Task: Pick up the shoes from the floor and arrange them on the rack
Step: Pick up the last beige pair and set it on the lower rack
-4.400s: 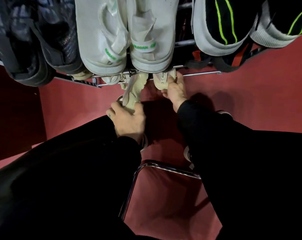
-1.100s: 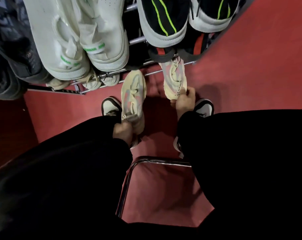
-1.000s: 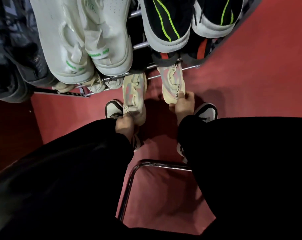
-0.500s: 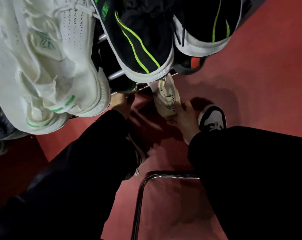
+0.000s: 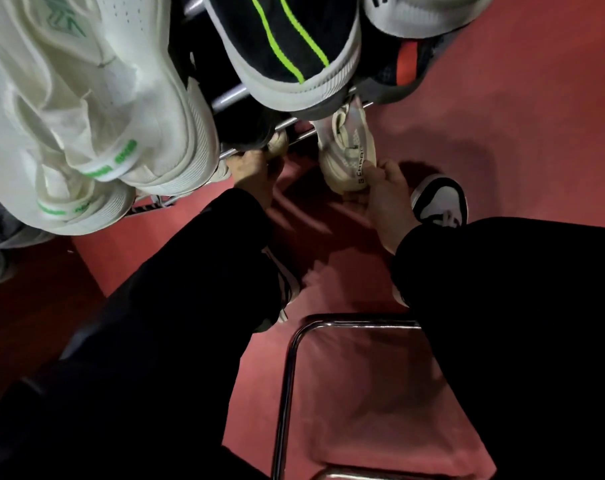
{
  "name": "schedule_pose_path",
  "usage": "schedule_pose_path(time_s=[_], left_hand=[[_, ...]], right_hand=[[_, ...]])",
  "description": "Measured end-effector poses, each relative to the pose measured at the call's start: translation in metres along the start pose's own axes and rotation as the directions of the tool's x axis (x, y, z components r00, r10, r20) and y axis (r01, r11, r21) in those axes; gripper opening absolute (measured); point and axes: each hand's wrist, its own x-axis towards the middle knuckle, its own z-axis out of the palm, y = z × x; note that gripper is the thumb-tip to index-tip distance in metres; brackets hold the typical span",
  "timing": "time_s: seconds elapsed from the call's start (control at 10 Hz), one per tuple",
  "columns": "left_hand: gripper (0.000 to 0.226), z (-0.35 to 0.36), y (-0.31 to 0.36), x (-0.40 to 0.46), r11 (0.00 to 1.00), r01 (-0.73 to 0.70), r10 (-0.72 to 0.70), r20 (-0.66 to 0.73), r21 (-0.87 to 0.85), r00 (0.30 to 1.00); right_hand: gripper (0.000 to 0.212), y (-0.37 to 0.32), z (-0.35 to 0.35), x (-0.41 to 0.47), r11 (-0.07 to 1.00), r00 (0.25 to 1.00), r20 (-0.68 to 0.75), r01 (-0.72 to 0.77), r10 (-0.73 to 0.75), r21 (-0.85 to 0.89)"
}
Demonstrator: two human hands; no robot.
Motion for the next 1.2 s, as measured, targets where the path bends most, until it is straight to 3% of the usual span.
schedule_pose_path(time_s=[0.1,0.2,0.4,0.5,0.6,0.8,1.0,1.2], left_hand=[[0.013,0.005,-0.010,0.015,0.994,0.034,-0.040,0.056,0.102,0.998],[0.025,0.011,-0.031,0.038,0.997,0.043,-0.043,-0.001,0.070,0.999],[0.014,0.015,0.001,0.006,0.994,0.059,-0.064,-0.050,-0.093,0.997],[0.012,0.020,-0.001,0.006,0.934,0.151,-0.182,-0.069,-0.324,0.981],[0.030,0.016,0.006,-0.017,0.827,0.277,-0.326,-0.017,-0.490,0.945],[0.028,0.007,0.002,-0.064,0.826,0.252,-0.252,0.070,-0.504,0.965],[0.037,-0.003,-0.007,-0.078,0.826,0.264,-0.255,0.087,-0.497,0.963],[0.037,-0.005,-0.014,-0.078,0.827,0.275,-0.268,0.087,-0.490,0.959]], right_hand=[[0.011,0.003,-0.002,-0.001,1.000,1.000,0.013,-0.007,0.007,0.003],[0.011,0.005,-0.002,-0.001,1.000,0.999,0.027,-0.021,0.020,0.007],[0.011,0.005,0.000,0.001,1.000,0.998,0.056,-0.021,0.022,-0.013],[0.011,0.003,0.006,0.002,0.999,0.999,0.038,-0.009,0.010,-0.033],[0.014,0.005,0.012,0.009,0.994,0.997,0.000,0.073,-0.073,-0.082],[0.006,-0.004,0.047,0.036,0.976,0.976,-0.062,0.206,-0.211,-0.074],[0.017,-0.002,0.087,0.063,0.970,0.974,0.012,0.228,-0.228,-0.082],[0.038,0.009,0.104,0.079,0.969,0.978,-0.010,0.207,-0.210,-0.132]])
